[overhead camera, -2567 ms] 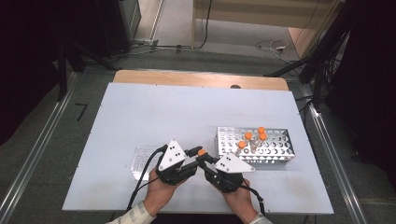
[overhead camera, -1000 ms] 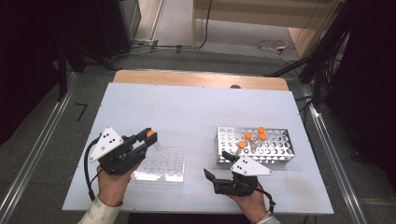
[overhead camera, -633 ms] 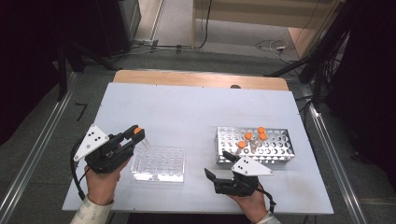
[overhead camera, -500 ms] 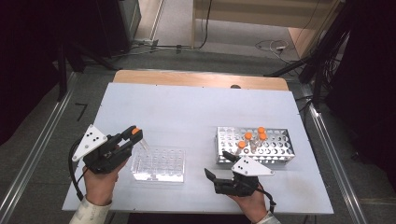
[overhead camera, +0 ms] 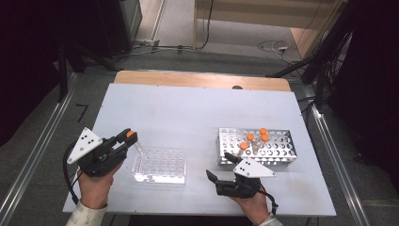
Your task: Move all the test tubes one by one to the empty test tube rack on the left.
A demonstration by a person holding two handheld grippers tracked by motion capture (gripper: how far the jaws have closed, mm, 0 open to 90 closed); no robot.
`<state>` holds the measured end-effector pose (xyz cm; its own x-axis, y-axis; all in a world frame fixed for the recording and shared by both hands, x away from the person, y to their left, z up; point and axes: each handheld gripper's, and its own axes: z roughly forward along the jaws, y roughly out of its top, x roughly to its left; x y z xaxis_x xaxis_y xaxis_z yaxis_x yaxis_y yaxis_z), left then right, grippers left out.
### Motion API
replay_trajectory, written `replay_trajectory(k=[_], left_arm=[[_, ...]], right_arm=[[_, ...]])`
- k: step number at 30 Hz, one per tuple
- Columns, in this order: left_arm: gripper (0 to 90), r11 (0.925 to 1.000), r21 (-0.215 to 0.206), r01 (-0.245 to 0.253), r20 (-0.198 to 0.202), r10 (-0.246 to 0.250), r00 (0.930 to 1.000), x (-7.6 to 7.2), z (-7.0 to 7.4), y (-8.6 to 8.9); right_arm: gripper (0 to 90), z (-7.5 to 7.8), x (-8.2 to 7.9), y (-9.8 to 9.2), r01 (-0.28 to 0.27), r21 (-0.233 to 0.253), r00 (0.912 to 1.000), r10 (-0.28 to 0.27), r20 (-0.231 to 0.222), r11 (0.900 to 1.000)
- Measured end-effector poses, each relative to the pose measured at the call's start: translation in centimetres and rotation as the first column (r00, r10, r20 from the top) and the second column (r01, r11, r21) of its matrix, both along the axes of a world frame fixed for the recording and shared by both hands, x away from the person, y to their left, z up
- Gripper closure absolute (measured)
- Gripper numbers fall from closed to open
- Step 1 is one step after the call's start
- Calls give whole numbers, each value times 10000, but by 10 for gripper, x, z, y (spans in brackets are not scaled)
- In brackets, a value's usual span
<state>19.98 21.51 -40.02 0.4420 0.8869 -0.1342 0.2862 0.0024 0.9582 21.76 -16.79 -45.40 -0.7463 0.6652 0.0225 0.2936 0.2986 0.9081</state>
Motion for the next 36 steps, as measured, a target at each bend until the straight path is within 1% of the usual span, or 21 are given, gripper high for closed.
replay_trajectory(k=[5,7,8,13,16,21,26,30,36], left_arm=[[704,9994,303,-143,-26,144,9999,0,-4,-3],[704,9979,610,-227,13,226,9997,0,-6,-5],[704,9980,590,-241,85,236,9997,-1,-7,-6],[703,9943,1050,-188,-104,200,9997,-1,-14,-13],[703,9922,1233,-195,-170,218,9996,0,-18,-15],[703,9914,1289,-202,-298,242,9993,0,-24,-15],[703,9896,1422,-213,-564,296,9980,1,-33,-16],[702,9900,1387,-254,-612,342,9975,1,-36,-15],[701,9885,1489,-244,-800,366,9961,3,-43,-15]], right_arm=[[160,0,0,0,16,8,10000,-16,0,10000],[161,0,0,0,4,9,10000,-4,2,10000],[161,0,0,0,7,13,10000,-7,2,10000],[162,0,0,0,-22,-4,10000,22,26,10000],[162,0,0,0,-18,-13,10000,18,13,10000],[163,0,0,0,-24,-28,10000,24,15,10000],[163,-1,-1,1,-25,-32,10000,25,8,10000],[163,-1,-1,1,-13,-50,10000,13,-31,10000],[163,-1,-1,2,-20,-59,10000,20,-24,10000]])
